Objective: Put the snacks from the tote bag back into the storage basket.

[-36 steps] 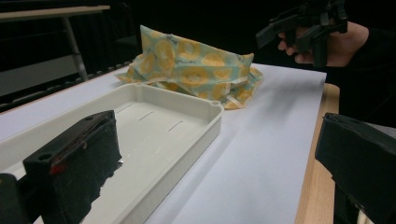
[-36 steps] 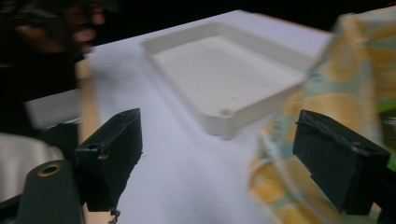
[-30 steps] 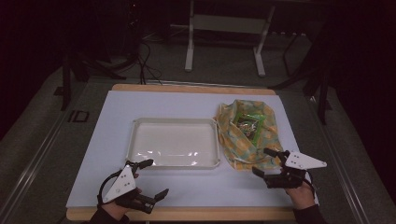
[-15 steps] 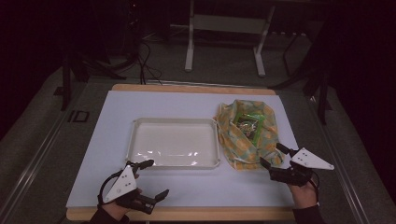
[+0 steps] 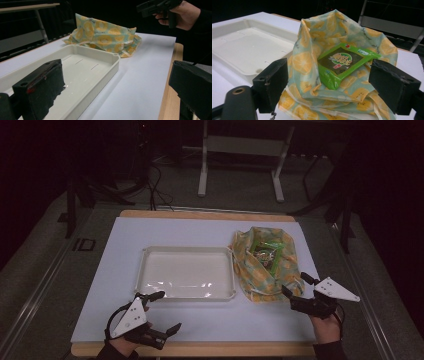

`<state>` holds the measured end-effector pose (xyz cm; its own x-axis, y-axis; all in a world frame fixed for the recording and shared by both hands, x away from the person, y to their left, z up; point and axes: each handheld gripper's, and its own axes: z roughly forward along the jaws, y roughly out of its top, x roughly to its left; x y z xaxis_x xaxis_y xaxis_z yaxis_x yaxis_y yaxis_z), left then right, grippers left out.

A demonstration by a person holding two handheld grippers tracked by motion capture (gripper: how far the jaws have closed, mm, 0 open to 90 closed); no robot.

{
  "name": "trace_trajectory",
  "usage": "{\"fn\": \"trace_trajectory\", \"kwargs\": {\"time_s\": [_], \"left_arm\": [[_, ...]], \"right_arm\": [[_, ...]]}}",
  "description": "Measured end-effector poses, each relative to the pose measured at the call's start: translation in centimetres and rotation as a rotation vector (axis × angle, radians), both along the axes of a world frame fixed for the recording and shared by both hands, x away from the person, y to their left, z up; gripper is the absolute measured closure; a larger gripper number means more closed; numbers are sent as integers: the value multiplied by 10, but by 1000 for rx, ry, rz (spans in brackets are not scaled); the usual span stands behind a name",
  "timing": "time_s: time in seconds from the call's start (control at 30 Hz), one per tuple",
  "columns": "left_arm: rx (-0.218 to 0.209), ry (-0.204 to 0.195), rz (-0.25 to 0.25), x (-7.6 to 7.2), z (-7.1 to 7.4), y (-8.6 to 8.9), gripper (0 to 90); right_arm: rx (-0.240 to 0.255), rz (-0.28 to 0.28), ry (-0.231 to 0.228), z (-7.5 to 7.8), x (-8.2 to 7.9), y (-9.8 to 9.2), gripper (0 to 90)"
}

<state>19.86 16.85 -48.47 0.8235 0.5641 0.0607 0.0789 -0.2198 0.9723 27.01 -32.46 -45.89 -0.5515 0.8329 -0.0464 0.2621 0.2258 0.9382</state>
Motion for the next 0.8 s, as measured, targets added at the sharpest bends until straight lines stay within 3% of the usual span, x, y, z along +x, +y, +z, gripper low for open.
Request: {"fn": "trace_trajectory", "kwargs": {"time_s": [0.53,0.8], "left_arm": [[9,5,-1,0,-1,-1,4],[12,5,-5,0,-1,-2,4]], "right_arm": [[1,6,-56,29,10,8,158],[-4,-8,-64,33,19,9,158]]}}
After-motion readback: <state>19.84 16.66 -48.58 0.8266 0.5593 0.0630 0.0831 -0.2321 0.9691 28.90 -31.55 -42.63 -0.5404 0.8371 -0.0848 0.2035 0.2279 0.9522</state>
